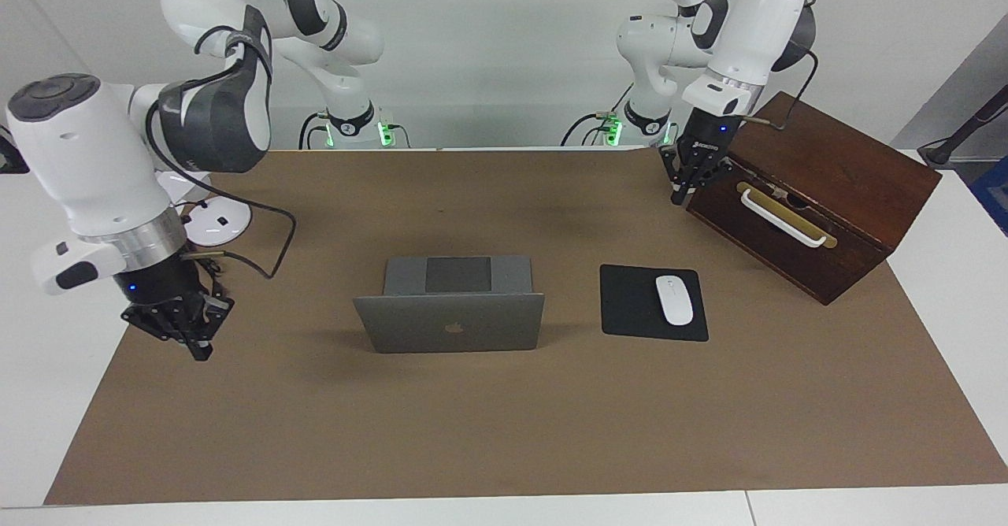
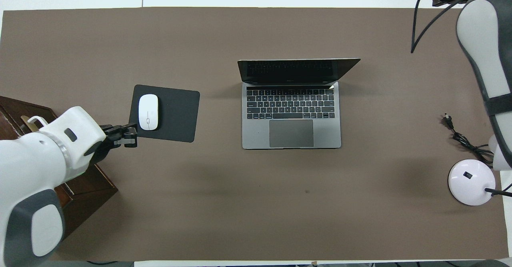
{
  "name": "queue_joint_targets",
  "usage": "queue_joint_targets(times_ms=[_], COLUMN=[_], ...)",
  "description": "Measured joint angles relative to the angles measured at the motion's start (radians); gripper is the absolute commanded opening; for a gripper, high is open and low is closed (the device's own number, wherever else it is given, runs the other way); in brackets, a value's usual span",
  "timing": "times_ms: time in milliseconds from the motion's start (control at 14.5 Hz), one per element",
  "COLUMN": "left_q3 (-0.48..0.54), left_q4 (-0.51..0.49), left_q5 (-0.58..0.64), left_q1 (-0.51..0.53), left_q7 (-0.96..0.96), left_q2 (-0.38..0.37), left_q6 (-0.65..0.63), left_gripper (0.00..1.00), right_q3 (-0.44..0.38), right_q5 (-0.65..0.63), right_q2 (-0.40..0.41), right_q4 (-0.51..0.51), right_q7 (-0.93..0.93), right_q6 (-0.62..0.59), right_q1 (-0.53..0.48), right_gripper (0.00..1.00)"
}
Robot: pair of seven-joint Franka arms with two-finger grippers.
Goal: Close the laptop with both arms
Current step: 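Move the left gripper toward the laptop front while the right gripper rises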
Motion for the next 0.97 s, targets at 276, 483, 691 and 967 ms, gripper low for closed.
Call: queue_joint_targets(times_ms=[276,483,691,967], left_q3=[-0.001,0.001,0.001,0.001], left_q4=[-0.105,-0.138,-0.169,-0.177], left_q5=[-0.079,-0.085,-0.087,-0.091], left_q1=[-0.112,-0.16,-0.208,-0.267], left_q7=[-0.001,-0.001,-0.003,-0.005], left_q2=[0.003,0.017,0.068,0.168], left_q6=[0.196,0.294,0.423,0.589], left_gripper=[0.0,0.0,0.0,0.0], right_q3=[0.0,0.0,0.0,-0.006], right_q5=[0.0,0.0,0.0,0.0], right_q2=[0.008,0.031,0.066,0.104], right_q4=[0.002,0.004,0.01,0.021], right_q7=[0.12,0.137,0.154,0.198], right_q6=[0.0,0.028,0.08,0.131], right_q1=[0.043,0.06,0.093,0.149], right_gripper=[0.0,0.0,0.0,0.0])
